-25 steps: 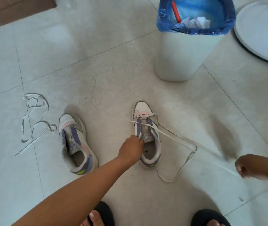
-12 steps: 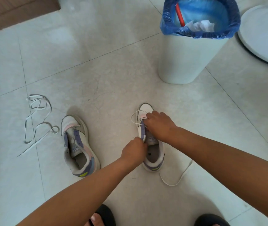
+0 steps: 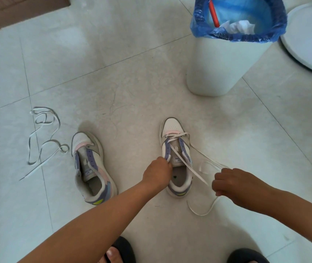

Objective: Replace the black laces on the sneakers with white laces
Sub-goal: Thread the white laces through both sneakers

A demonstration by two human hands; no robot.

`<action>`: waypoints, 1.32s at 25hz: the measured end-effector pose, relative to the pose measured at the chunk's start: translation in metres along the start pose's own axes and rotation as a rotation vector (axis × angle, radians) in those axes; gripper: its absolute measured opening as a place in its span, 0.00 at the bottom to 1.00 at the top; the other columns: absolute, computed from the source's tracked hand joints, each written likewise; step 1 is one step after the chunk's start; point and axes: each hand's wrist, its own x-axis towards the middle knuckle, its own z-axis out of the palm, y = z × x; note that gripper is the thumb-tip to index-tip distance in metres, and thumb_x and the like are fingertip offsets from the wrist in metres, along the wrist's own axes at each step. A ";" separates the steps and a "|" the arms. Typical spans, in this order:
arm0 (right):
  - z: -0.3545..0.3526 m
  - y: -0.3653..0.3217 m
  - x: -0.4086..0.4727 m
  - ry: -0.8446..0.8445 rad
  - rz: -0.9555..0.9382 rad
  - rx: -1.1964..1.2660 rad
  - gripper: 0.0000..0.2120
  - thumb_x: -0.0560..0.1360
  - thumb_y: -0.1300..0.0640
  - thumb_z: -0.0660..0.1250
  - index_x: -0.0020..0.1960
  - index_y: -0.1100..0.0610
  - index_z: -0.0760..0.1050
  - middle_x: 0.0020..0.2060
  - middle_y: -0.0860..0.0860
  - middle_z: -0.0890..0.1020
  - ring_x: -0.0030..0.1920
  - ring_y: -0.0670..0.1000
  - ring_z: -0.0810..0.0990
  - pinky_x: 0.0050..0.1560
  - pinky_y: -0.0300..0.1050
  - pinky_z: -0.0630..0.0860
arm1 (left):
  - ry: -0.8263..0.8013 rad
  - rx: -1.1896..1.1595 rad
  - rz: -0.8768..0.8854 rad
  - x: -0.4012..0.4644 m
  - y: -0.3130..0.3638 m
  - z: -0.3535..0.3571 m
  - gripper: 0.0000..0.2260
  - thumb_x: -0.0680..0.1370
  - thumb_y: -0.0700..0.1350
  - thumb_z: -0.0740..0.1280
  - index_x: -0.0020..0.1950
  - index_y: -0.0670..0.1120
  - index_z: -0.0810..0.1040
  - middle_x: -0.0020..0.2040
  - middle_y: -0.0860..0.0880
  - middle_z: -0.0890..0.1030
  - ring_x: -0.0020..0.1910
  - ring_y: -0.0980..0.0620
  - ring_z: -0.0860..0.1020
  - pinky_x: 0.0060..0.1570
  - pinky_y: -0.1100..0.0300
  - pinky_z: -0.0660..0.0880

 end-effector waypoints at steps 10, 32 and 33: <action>-0.018 0.034 0.100 0.380 0.380 0.369 0.16 0.79 0.53 0.61 0.65 0.55 0.70 0.59 0.53 0.74 0.57 0.54 0.72 0.56 0.49 0.70 | -0.065 0.076 0.020 0.004 -0.008 -0.004 0.10 0.80 0.48 0.56 0.48 0.42 0.69 0.53 0.39 0.78 0.49 0.41 0.76 0.42 0.57 0.67; -0.031 0.036 0.098 0.120 0.428 1.491 0.11 0.80 0.59 0.59 0.45 0.62 0.77 0.29 0.52 0.74 0.29 0.48 0.70 0.33 0.41 0.69 | -0.075 0.065 -0.014 -0.010 -0.025 -0.014 0.10 0.81 0.46 0.54 0.44 0.42 0.68 0.52 0.38 0.78 0.44 0.42 0.75 0.39 0.58 0.66; -0.030 0.036 0.096 0.091 0.430 1.509 0.11 0.80 0.59 0.59 0.44 0.62 0.77 0.29 0.52 0.74 0.28 0.48 0.70 0.33 0.41 0.69 | -0.080 0.036 -0.037 -0.012 -0.026 -0.014 0.10 0.81 0.46 0.54 0.44 0.42 0.68 0.52 0.38 0.78 0.44 0.42 0.75 0.38 0.58 0.67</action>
